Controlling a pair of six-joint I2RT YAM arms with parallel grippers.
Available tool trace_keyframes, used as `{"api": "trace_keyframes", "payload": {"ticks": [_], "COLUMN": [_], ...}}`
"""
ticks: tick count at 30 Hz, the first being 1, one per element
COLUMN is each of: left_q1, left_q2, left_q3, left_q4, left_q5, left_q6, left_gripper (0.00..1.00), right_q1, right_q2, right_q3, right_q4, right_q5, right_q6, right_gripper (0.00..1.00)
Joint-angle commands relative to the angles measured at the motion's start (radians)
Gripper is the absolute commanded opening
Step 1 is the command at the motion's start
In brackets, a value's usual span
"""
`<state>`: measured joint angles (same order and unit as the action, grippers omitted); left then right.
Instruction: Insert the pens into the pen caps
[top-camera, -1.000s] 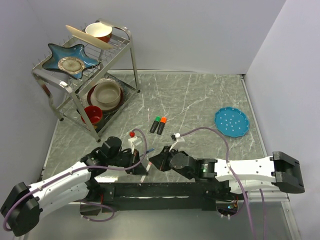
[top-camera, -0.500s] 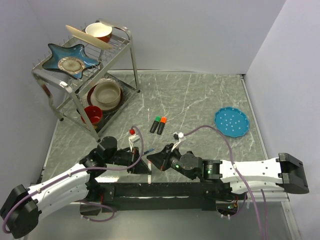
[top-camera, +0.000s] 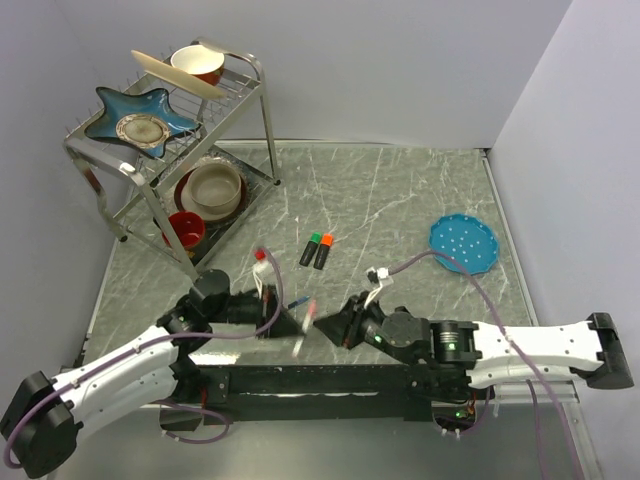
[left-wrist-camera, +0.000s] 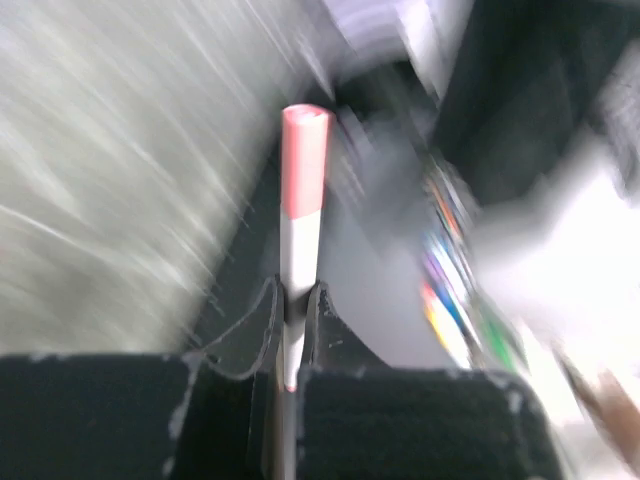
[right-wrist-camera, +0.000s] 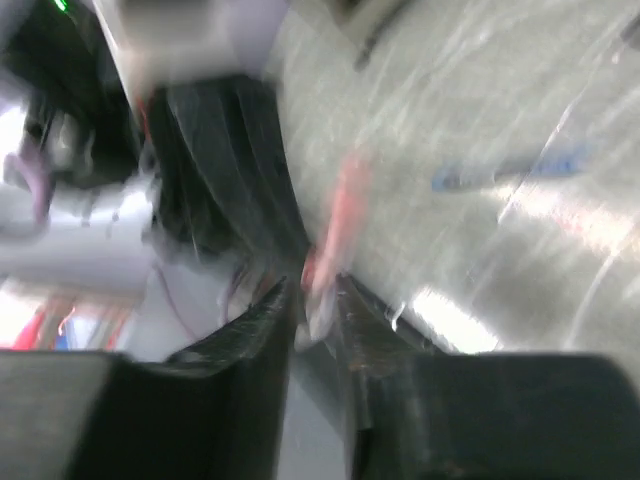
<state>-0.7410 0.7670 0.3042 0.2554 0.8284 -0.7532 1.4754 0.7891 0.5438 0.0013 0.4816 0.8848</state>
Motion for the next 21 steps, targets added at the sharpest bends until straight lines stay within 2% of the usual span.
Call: {"api": "trace_keyframes", "payload": {"ticks": [1, 5, 6, 11, 14, 18, 21], "left_q1": [0.084, 0.084, 0.084, 0.091, 0.110, 0.141, 0.160], "left_q2": [0.001, 0.064, 0.078, 0.247, 0.395, 0.584, 0.734], "left_q3": [0.116, 0.211, 0.235, 0.410, 0.531, 0.667, 0.757], "left_q4": [0.145, 0.021, -0.016, -0.252, -0.385, -0.465, -0.490], "left_q5": [-0.446, -0.494, -0.517, -0.786, -0.871, -0.870, -0.859], "left_q6": [0.046, 0.116, 0.153, 0.261, 0.317, 0.385, 0.414], "left_gripper": [0.01, 0.01, 0.01, 0.01, 0.01, 0.01, 0.01], "right_q1": [0.057, 0.052, 0.052, 0.052, 0.051, 0.052, 0.051], "right_q2": [-0.068, -0.077, -0.080, -0.158, -0.221, -0.318, -0.369], "right_q3": [0.125, 0.246, 0.258, 0.199, 0.139, 0.081, 0.102], "right_q4": [-0.292, -0.406, -0.417, -0.426, -0.423, -0.416, -0.447], "right_q5": [-0.193, -0.086, -0.078, -0.026, 0.009, 0.032, 0.046], "right_q6": [0.033, -0.044, -0.049, -0.044, -0.026, -0.017, -0.043], "right_gripper": [0.46, 0.68, 0.70, 0.73, 0.74, 0.73, 0.73]}}
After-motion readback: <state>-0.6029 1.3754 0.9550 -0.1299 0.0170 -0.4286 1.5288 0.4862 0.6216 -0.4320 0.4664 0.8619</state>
